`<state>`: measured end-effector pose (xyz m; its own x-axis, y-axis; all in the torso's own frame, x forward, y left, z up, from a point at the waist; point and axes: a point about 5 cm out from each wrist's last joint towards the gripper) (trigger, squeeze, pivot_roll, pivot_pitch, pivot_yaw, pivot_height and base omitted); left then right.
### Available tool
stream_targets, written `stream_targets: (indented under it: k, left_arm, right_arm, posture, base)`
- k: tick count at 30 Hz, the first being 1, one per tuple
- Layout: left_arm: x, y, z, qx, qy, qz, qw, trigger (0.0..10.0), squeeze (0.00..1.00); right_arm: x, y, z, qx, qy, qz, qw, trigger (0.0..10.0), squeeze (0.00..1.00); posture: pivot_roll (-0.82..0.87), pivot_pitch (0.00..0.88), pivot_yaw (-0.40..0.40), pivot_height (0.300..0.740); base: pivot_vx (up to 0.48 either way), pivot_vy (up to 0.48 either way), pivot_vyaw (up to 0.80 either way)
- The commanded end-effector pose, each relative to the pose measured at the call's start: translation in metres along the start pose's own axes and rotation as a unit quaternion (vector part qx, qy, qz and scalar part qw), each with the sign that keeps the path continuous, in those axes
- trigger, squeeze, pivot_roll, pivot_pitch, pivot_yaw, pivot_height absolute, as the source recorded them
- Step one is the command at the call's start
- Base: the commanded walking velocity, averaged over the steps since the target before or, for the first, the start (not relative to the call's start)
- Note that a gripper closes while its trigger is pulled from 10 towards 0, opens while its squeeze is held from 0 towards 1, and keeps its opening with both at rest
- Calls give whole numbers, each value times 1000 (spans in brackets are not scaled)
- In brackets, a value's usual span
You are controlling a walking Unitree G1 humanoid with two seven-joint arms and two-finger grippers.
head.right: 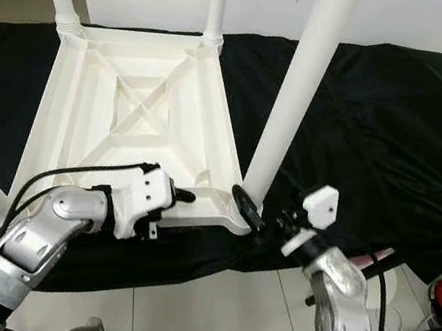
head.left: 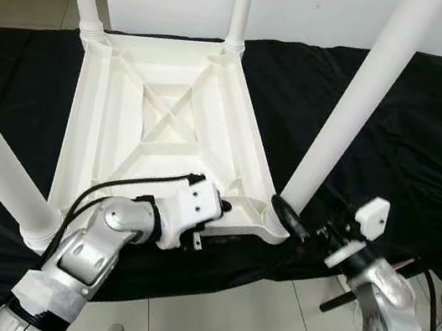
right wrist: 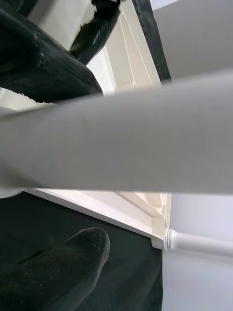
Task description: Building children table
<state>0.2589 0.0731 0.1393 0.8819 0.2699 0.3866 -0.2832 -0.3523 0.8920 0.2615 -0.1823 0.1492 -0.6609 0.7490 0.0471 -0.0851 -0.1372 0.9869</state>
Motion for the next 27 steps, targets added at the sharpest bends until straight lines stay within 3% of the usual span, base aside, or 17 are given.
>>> stream_targets:
  k: [1, 8, 10, 14, 16, 24, 25, 26, 27]
  left_arm:
    - [2, 0, -2, -2, 63, -23, 998, 10000, 0]
    - [3, 3, -2, -16, 87, -33, 996, 10000, 0]
    - [12, 6, -3, -29, 130, -53, 990, 10000, 0]
    - [13, 6, -3, -29, 138, -52, 989, 10000, 0]
    - [13, 4, -3, -20, 146, -58, 987, 10000, 0]
    - [13, -3, -1, 11, 148, -66, 987, 10000, 0]
    - [13, -3, 0, 13, 149, -65, 987, 10000, 0]
    - [13, -3, 0, 13, 149, -65, 987, 10000, 0]
    - [13, -2, 1, 12, 150, -64, 987, 10000, 0]
  right_arm:
    - [0, -5, 6, 22, 12, 18, 1000, 10000, 0]
    - [0, -5, 15, 44, 39, 8, 998, 10000, 0]
    - [-1, -8, 25, 76, 63, -20, 995, 10000, 0]
    - [-1, -8, 27, 84, 73, -33, 993, 10000, 0]
    - [-2, -10, 29, 96, 100, -43, 989, 10000, 0]
    - [-9, -11, 27, 110, 105, -46, 987, 9882, 0]
    - [-12, -13, 25, 119, 102, -50, 986, 1529, 0]
    - [-12, -13, 25, 119, 102, -50, 986, 1529, 0]
    - [-13, -14, 24, 122, 100, -54, 986, 0, 0]
  posture:
    - [38, 6, -18, 740]
    - [42, 0, -25, 740]
    - [47, 0, -31, 740]
    - [47, 0, -30, 740]
    - [49, 0, -31, 740]
    - [64, 0, -41, 740]
    - [64, 0, -40, 740]
    - [64, 0, -40, 740]
    - [64, 0, -41, 740]
  base:
    - [0, 0, 0]
    - [0, 0, 0]
    - [0, 0, 0]
    - [0, 0, 0]
    - [0, 0, 0]
    - [0, 0, 0]
    - [0, 0, 0]
    - [0, 0, 0]
    - [0, 0, 0]
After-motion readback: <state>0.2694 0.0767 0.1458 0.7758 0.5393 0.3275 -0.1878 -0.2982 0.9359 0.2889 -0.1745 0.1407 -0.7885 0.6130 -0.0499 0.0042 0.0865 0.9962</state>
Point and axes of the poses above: a point about 5 cm out from each wrist's last joint towards the gripper, its own z axis pointing out of the wrist towards the gripper, its own y axis along the axis of the wrist's last joint, x = y × z, and after that the axes turned 9 degrees about z, right-handed
